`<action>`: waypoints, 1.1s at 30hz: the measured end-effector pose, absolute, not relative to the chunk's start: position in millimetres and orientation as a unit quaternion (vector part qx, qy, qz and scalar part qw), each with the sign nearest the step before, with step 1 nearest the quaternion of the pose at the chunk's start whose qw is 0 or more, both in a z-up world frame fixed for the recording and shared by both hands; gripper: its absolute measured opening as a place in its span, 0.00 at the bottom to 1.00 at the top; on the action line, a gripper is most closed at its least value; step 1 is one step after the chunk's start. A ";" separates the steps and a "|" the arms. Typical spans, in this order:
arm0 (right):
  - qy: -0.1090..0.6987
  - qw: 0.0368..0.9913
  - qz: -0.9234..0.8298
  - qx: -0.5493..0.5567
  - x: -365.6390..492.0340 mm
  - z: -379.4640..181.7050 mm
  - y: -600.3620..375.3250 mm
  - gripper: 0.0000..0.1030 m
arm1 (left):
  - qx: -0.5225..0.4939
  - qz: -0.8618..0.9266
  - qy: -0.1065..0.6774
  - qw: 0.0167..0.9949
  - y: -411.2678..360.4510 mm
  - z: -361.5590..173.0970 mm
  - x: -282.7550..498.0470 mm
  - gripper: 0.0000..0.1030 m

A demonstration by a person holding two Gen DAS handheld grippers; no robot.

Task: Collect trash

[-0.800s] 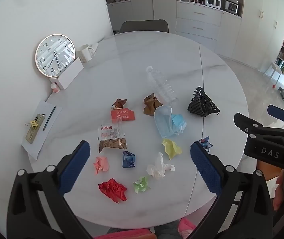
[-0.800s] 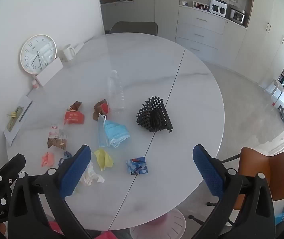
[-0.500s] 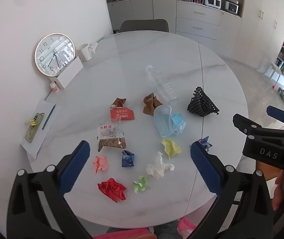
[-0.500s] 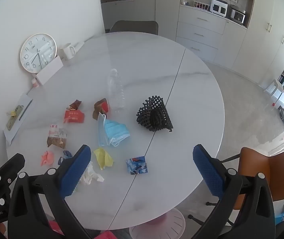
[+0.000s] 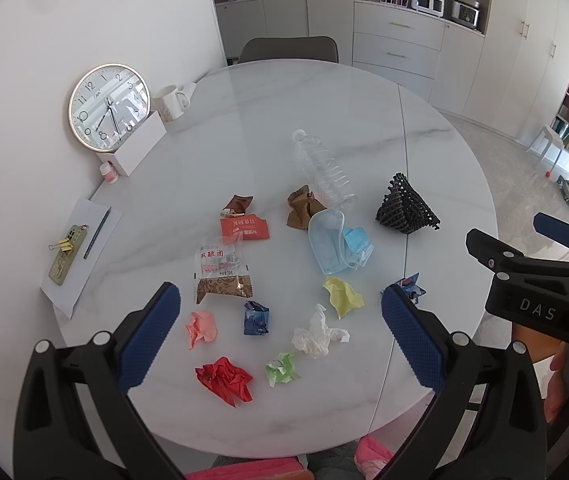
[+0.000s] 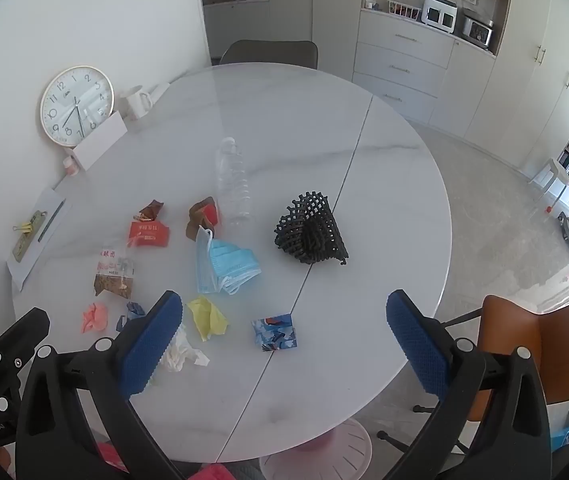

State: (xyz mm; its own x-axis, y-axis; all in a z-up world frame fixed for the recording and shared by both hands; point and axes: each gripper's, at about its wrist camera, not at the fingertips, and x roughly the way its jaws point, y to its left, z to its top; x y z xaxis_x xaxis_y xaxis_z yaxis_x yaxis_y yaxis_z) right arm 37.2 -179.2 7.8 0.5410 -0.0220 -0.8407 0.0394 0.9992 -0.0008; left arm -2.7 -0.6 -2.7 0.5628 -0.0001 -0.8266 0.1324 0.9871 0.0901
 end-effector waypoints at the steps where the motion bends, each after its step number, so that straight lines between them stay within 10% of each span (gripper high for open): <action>1: 0.479 0.878 -0.017 0.009 38.0 6.3 -178.0 0.98 | 0.071 -0.037 0.466 0.881 -0.6 -2.9 -3.1 0.94; 33: 0.483 0.875 -0.010 0.007 37.8 4.5 -170.7 0.98 | 0.060 -0.031 0.477 0.876 9.8 -9.5 0.4 0.94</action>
State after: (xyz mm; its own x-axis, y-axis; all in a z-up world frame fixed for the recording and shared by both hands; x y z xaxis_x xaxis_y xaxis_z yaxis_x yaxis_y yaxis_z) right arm 37.8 -170.7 4.5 0.5330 -0.0105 -0.8461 0.0239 0.9997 0.0027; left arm 0.4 9.8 -9.5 0.5427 0.0034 -0.8399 0.1118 0.9908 0.0763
